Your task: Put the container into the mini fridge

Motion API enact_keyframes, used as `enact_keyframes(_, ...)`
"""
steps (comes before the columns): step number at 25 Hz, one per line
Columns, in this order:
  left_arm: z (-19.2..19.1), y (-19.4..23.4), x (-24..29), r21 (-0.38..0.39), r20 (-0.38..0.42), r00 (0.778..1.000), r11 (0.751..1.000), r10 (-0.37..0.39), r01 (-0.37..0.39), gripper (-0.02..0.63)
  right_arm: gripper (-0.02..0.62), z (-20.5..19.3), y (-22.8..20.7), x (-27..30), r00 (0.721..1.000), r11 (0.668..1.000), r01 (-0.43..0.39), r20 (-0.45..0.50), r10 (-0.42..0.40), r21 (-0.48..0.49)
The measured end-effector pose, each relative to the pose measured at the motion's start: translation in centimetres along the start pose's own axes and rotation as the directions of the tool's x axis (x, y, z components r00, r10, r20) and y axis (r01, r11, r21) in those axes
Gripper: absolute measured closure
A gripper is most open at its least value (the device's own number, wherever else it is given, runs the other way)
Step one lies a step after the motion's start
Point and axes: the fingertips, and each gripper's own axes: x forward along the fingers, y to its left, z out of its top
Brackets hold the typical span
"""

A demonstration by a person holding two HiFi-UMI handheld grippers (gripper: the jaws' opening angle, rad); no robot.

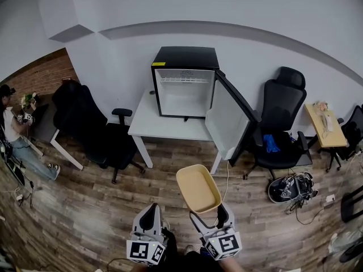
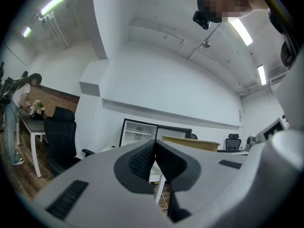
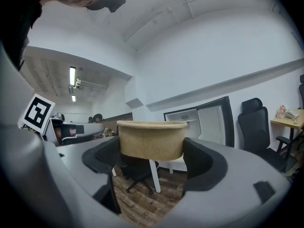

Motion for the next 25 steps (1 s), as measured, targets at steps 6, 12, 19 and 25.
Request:
enact_keyframes(6, -0.8, 3.7, 6.0, -0.010, 0.000, 1.000, 1.000, 0.005, -0.005, 0.598, 0.163, 0.0, -2.0, 5.6, 1.000, 1.000, 0.007, -0.011, -0.007, -0.007)
enact_keyframes(12, -0.4, 9.0, 13.8, -0.019, -0.003, 0.999, 0.999, -0.039, 0.039, 0.598, 0.163, 1.0, -3.6, 14.2, 0.999, 0.999, 0.038, -0.020, -0.038, -0.025)
enact_keyframes(19, 1.0, 15.5, 22.9, -0.027, -0.005, 0.995, 0.994, -0.103, 0.103, 0.598, 0.163, 2.8, -5.2, 25.4, 0.997, 0.996, 0.083, -0.008, -0.083, -0.017)
enact_keyframes(25, 1.6, 19.4, 29.4, -0.032, -0.022, 0.989, 0.989, -0.145, 0.144, 0.598, 0.163, 3.5, -7.1, 33.1, 0.992, 0.992, 0.123, -0.004, -0.123, 0.000)
